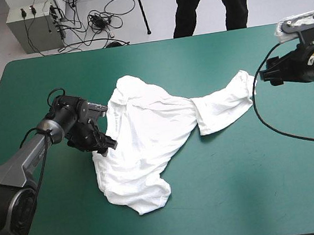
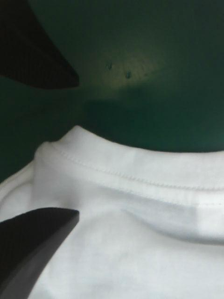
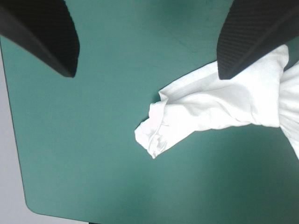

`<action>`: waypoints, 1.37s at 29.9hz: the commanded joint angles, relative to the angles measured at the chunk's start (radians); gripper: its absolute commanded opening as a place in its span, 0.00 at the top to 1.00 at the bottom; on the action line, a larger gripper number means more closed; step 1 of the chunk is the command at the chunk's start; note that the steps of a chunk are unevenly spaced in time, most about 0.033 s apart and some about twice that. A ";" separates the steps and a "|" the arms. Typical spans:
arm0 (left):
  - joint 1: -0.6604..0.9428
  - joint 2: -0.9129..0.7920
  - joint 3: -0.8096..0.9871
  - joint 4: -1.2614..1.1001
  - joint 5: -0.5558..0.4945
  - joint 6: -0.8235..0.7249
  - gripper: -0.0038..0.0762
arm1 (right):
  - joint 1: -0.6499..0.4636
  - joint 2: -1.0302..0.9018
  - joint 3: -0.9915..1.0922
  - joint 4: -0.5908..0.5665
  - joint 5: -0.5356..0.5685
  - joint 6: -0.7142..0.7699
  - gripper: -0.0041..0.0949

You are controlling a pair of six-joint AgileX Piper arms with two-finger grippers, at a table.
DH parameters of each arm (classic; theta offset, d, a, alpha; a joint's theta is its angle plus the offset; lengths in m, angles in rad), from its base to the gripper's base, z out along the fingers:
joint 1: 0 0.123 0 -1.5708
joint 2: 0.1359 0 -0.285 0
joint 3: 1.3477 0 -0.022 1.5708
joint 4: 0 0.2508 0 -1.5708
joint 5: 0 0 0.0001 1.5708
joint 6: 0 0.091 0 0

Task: Fold the cloth

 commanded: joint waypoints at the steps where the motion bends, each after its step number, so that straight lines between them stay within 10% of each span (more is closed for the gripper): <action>1: 0.001 -0.001 -0.024 -0.015 -0.004 -0.008 0.30 | 0.013 -0.023 0.020 -0.020 -0.072 0.002 0.21; 8: 0.001 0.042 -0.024 -0.101 0.000 0.019 0.37 | 0.011 -0.004 0.062 -0.116 -0.122 0.064 0.21; 18: -0.001 0.042 -0.024 -0.108 0.001 0.019 0.96 | -0.042 0.294 0.008 -0.039 -0.149 0.121 0.21; 41: -0.001 0.042 -0.024 -0.104 -0.004 -0.011 0.96 | -0.131 0.893 -0.427 0.127 -0.088 0.048 0.23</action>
